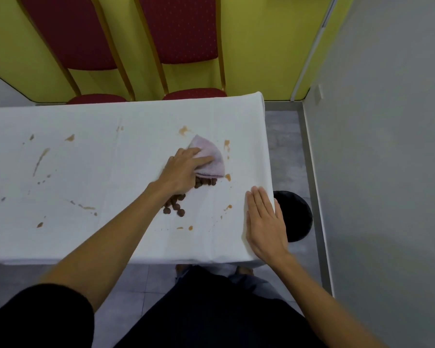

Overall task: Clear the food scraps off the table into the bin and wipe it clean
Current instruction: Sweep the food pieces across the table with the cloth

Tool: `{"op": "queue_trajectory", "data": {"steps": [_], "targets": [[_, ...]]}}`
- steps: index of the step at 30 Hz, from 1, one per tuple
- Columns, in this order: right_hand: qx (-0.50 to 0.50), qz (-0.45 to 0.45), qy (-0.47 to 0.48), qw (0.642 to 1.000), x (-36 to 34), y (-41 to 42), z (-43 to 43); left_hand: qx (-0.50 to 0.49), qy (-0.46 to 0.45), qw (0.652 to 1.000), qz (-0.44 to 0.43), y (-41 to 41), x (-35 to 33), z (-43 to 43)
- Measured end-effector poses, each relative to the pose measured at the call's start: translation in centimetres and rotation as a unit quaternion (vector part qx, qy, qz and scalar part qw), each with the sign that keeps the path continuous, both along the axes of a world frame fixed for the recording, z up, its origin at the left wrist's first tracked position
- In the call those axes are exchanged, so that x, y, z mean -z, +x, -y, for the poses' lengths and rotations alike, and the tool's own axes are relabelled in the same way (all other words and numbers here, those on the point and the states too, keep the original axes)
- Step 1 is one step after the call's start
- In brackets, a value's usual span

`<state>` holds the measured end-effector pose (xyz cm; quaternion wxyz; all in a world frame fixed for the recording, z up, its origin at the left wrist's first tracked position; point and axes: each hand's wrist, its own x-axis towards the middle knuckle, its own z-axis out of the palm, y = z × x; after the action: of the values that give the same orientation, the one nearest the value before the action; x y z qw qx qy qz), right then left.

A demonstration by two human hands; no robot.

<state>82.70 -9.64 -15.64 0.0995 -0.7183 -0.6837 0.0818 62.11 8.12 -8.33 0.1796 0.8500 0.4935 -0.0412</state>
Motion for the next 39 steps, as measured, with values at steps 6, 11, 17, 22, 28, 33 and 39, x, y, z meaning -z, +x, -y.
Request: {"op": "queue_trajectory", "data": {"steps": [6, 11, 17, 22, 28, 33, 39], "targets": [[-0.005, -0.006, -0.01, 1.0, -0.4, 0.1, 0.0, -0.154, 0.032, 0.982, 0.103, -6.2, -1.2, 2.9], [-0.001, 0.01, -0.031, 0.999, -0.6, -0.3, 0.1, -0.26, 0.048, 0.961, 0.077, -12.5, -1.4, 4.2], [0.015, 0.006, -0.062, 0.998, -0.7, -0.4, -0.3, -0.286, 0.037, 0.954, 0.078, -10.1, 1.3, 8.8], [0.025, 0.008, -0.099, 0.995, -1.2, -0.7, -0.3, -0.277, 0.016, 0.956, 0.095, -5.7, 0.9, 11.5], [0.085, 0.023, -0.125, 0.988, -2.0, -3.0, 1.6, -0.282, 0.032, 0.948, 0.14, -5.1, -0.5, 6.3], [0.127, 0.032, -0.129, 0.983, -1.8, -5.1, 4.5, -0.177, 0.009, 0.978, 0.108, -2.0, -0.3, 2.8], [0.172, 0.034, -0.143, 0.974, -1.9, -7.0, 5.9, -0.071, -0.016, 0.993, 0.096, -3.1, 0.7, 7.7]]}}
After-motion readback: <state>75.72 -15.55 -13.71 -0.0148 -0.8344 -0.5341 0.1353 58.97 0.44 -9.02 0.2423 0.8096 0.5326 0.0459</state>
